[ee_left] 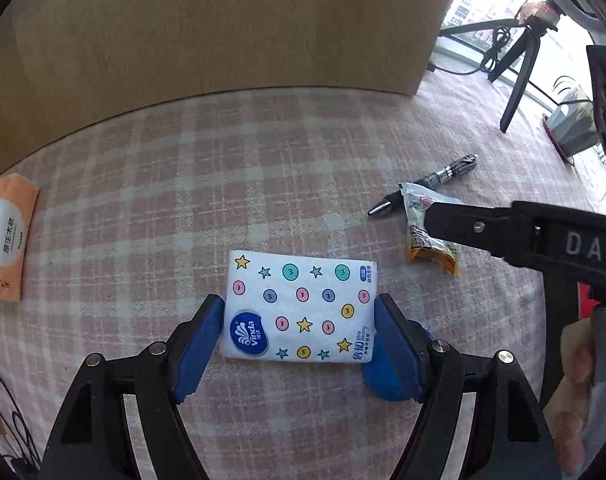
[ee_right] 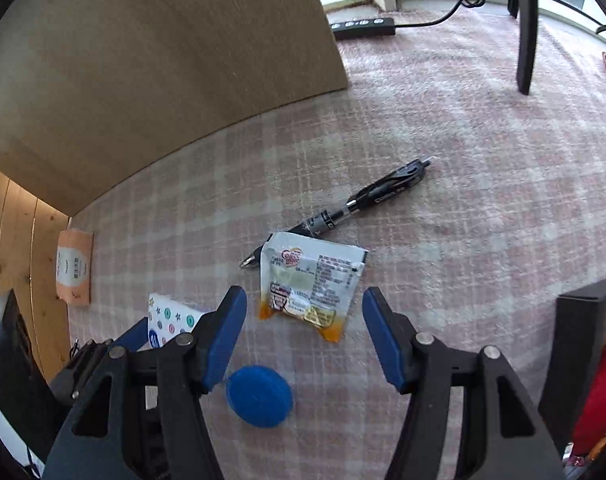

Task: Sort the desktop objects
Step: 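Grasp the star-print tissue pack with left tool while right tool grasps the coffee-mate packet, then carry tissue pack and coffee-mate packet into the black tray and open both tools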

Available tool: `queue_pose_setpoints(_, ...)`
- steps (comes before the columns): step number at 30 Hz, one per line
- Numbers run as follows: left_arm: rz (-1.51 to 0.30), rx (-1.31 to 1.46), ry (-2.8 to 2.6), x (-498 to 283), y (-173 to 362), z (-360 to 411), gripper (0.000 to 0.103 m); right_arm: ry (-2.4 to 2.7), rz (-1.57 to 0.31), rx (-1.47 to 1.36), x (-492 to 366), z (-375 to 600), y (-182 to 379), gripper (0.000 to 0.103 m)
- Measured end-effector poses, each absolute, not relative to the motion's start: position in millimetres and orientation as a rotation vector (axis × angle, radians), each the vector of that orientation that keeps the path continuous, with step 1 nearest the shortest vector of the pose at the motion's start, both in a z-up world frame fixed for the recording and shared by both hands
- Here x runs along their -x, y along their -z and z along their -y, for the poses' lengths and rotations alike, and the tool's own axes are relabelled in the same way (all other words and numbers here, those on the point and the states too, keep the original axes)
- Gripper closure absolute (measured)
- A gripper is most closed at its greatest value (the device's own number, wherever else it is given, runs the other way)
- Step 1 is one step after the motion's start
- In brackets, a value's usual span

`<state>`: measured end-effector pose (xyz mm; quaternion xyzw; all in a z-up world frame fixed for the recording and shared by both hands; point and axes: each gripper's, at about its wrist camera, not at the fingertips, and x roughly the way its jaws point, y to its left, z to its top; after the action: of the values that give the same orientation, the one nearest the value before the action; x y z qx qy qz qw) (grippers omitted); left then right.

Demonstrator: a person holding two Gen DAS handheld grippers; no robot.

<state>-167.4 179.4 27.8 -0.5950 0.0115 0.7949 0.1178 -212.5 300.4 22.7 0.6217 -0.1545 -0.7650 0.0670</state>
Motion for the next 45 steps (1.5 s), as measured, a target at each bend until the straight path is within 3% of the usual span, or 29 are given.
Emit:
queue_pose_setpoints(14, -0.006, 1.738, -2.397, 172, -15, -170, 0.031, 2.375, 0.150, -1.904, 223, -267, -12, 0.043)
queue_pose_setpoints(16, 0.002, 1.728, -2.401, 173, -15, -169, 0.032, 2.368, 0.134, -1.905, 221, -270, -13, 0.050)
queue_pose_setpoints(22, 0.087, 1.709, -2.425, 153, -27, -139, 0.032, 2.318, 0.166, -1.878, 206, -286, -15, 0.061)
queue_pose_setpoints(32, 0.137, 1.697, -2.458, 117, -50, -100, 0.033, 2.352, 0.225, -1.787, 161, -308, -33, 0.063)
queue_pose_setpoints(45, 0.019, 1.521, -2.378, 89, -106, -173, 0.033, 2.520, 0.271, -1.628, 125, -367, -101, 0.063)
